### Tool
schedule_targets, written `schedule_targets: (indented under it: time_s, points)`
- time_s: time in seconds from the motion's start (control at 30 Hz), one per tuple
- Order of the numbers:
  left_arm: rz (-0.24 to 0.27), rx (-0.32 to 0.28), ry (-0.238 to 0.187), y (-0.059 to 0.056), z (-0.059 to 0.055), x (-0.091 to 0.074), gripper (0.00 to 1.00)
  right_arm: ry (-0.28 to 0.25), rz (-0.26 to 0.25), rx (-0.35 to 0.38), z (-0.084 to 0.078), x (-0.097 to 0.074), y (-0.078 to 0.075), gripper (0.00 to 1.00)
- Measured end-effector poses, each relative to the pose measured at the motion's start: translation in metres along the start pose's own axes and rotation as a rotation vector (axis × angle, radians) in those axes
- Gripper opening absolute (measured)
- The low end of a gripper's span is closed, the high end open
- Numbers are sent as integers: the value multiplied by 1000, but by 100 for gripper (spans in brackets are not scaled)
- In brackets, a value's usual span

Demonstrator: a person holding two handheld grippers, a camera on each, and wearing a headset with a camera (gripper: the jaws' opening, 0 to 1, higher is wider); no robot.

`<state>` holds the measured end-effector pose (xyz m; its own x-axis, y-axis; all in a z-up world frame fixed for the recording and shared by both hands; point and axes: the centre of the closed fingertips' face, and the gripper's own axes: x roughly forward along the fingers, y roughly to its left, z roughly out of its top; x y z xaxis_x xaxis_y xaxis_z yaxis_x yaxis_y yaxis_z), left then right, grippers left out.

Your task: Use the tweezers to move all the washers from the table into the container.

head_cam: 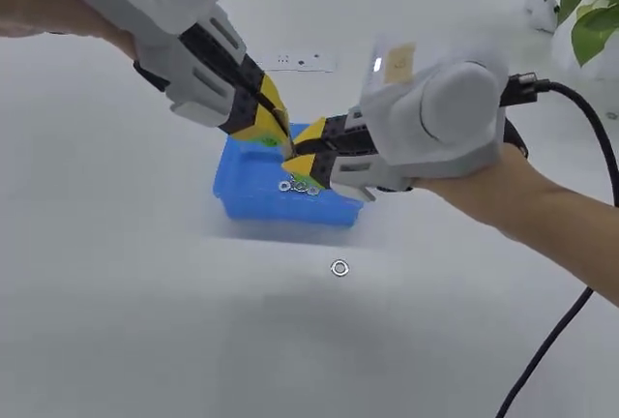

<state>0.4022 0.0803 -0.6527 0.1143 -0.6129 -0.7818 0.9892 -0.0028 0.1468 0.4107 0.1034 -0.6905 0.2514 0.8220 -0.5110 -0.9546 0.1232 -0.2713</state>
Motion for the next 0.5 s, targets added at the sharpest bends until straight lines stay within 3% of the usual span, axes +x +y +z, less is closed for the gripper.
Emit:
schedule_targets:
  time_s: [0.2,0.3,0.5]
  points:
    - [1,-16,-14,17,-5,12,8,12,-13,12,-12,6,-14,10]
    - [-9,-31,-14,25,-14,22,8,28,-11,17,-22,11,-18,10]
    - [-34,-49,-7,30,-23,41,8,58,4,45,-43,22,-21,10]
